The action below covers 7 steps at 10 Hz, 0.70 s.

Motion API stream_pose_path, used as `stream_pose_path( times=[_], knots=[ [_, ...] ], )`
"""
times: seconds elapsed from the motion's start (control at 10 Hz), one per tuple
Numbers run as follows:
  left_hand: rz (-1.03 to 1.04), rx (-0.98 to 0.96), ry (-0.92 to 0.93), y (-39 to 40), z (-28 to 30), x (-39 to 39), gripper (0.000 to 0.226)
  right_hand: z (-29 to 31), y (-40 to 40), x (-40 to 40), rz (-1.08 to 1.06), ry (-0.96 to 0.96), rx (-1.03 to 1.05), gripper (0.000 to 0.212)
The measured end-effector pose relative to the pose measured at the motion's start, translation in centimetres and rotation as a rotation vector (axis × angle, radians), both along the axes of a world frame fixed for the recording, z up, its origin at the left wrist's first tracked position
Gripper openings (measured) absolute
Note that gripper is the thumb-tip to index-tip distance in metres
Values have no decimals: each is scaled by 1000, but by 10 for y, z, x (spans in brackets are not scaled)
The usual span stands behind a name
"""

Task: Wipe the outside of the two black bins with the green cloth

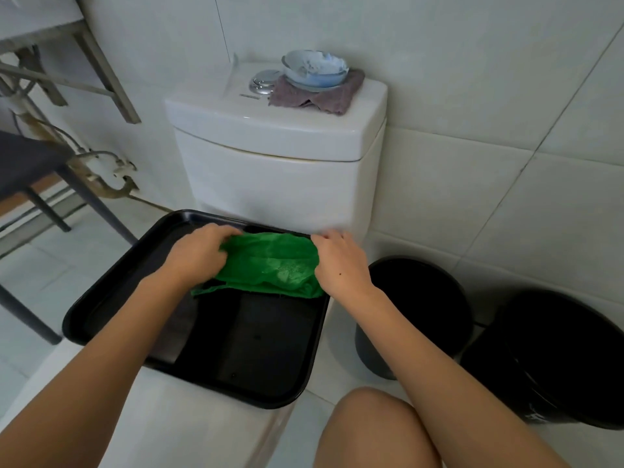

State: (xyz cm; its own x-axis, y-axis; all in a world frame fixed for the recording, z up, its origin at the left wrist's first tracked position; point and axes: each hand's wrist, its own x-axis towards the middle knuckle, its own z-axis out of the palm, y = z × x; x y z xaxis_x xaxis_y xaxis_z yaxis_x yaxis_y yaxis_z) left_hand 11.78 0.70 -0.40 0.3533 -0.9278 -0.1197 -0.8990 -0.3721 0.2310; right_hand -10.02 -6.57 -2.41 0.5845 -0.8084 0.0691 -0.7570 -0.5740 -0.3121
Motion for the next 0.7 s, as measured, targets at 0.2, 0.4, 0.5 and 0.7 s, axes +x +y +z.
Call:
stream_pose_path(
  times=[0.2, 0.4, 0.5, 0.7],
  knots=[
    [-145, -342, -104, 6, -8, -32, 50, 1, 11, 14, 223, -105, -107, 54],
    [-273, 68, -111, -9, -37, -41, 62, -17, 8, 13, 304, 385, 61, 75],
    [-230, 159, -122, -9, -40, -32, 74, -17, 6, 3, 309, 419, 62, 72],
    [-169, 201, -108, -10, -30, -33, 84, -11, 5, -9, 325, 322, 111, 73]
  ],
)
